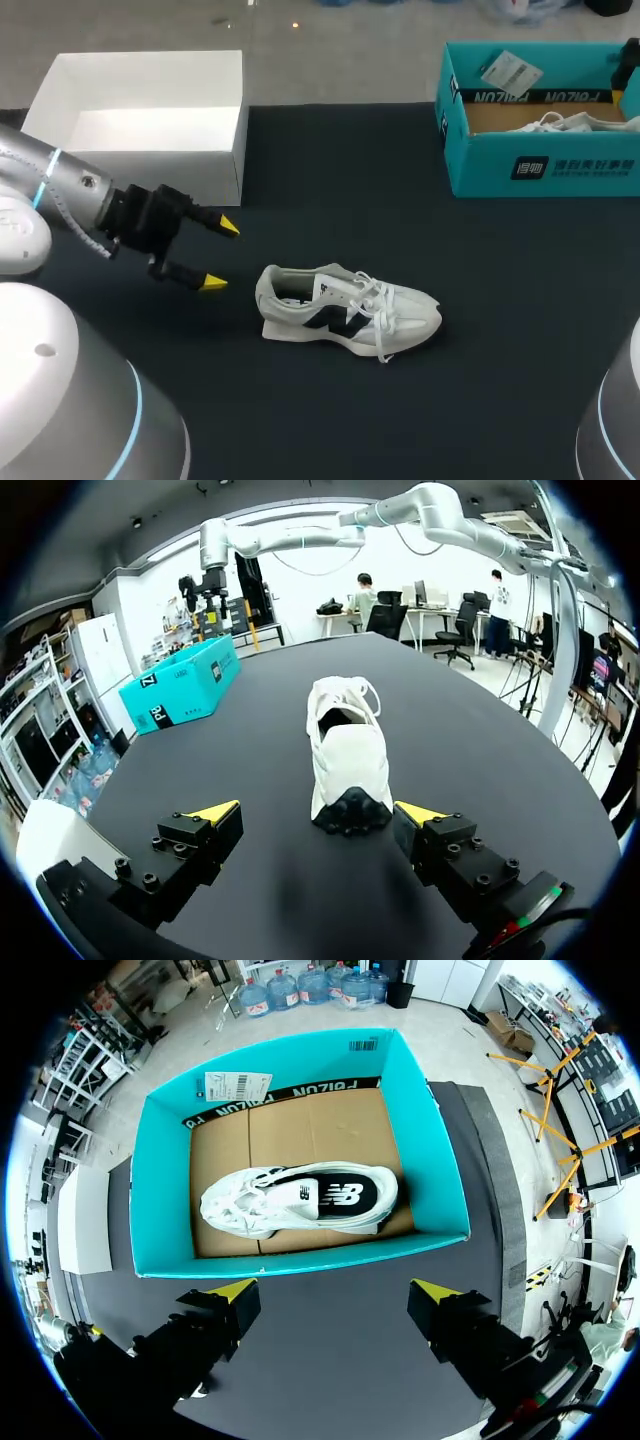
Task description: Take the shoe out of the shoebox, open the shoe tongue, remove and reinsert the insole, then place the shoe into the shoebox
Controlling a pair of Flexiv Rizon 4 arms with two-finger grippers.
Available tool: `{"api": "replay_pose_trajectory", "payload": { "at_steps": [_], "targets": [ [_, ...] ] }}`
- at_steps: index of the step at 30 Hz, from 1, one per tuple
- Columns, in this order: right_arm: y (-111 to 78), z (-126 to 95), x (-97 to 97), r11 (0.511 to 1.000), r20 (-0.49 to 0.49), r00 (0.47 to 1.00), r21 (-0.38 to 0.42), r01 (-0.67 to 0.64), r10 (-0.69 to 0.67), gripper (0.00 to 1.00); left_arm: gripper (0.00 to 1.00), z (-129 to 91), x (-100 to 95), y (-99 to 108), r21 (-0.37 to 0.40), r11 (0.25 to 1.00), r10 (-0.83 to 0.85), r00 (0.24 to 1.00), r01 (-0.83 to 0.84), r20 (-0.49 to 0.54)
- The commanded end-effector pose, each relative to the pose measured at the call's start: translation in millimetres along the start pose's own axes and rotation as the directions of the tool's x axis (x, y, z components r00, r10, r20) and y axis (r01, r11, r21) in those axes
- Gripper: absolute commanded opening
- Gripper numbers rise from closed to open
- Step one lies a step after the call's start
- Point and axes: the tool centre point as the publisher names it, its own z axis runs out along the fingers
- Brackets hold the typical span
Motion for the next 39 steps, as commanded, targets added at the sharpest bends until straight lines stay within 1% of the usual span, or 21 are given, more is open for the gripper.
{"api": "replay_pose_trajectory", "payload": {
  "at_steps": [1, 3, 7, 9, 13, 15, 22, 28, 33, 35, 39],
  "targets": [
    [-0.2, 0.1, -0.1, 1.000, 0.000, 1.000, -0.001, 0.000, 0.000, 1.00, 1.00, 36.0, -9.8, 8.9, -0.011, 1.000, -0.029, 0.999, 0.029, -0.024],
    [-0.2, 0.1, -0.1, 1.000, 0.000, 1.000, -0.001, 0.000, 0.000, 1.00, 1.00, 46.6, -12.7, 12.8, -0.022, 0.999, -0.038, 0.999, 0.037, -0.018],
    [-0.2, 0.1, -0.1, 1.000, 0.000, 1.000, -0.001, 0.000, 0.000, 1.00, 1.00, 59.1, -11.8, 14.0, 0.005, 0.999, -0.048, 0.998, 0.048, -0.043],
    [-0.2, 0.1, -0.1, 1.000, 0.000, 1.000, -0.001, 0.000, 0.000, 1.00, 1.00, 63.9, -8.8, 15.0, -0.004, 0.999, -0.054, 0.996, 0.054, -0.069],
    [-0.2, 0.1, -0.1, 1.000, 0.000, 1.000, -0.001, 0.000, 0.000, 1.00, 1.00, 70.1, 0.3, 14.9, 0.011, 0.998, -0.060, 0.992, 0.062, -0.106],
    [-0.2, 0.1, -0.1, 1.000, 0.000, 1.000, -0.001, 0.000, 0.000, 1.00, 1.00, 72.9, 5.0, 18.1, -0.002, 0.998, -0.069, 0.990, 0.070, -0.120],
    [-0.2, 0.1, -0.1, 1.000, 0.000, 1.000, -0.001, 0.000, 0.000, 1.00, 1.00, 77.3, 19.1, 14.1, 0.008, 0.996, -0.089, 0.990, 0.091, -0.109],
    [-0.2, 0.1, -0.1, 1.000, 0.000, 1.000, -0.001, 0.000, 0.000, 1.00, 1.00, 91.3, 30.2, 5.3, 0.023, 0.995, -0.099, 0.990, 0.101, -0.101],
    [-0.2, 0.1, -0.1, 1.000, 0.000, 1.000, -0.001, 0.000, 0.000, 1.00, 1.00, 101.6, 35.3, 5.4, 0.026, 0.993, -0.113, 0.990, 0.116, -0.089],
    [-0.2, 0.1, -0.1, 1.000, 0.000, 1.000, -0.001, 0.000, 0.000, 1.00, 1.00, 105.4, 36.2, 7.1, 0.012, 0.993, -0.113, 0.990, 0.115, -0.084],
    [-0.2, 0.1, -0.1, 1.000, 0.000, 1.000, -0.001, 0.000, 0.000, 1.00, 1.00, 111.7, 36.2, 12.7, 0.010, 0.994, -0.109, 0.992, 0.110, -0.060]
  ]
}}
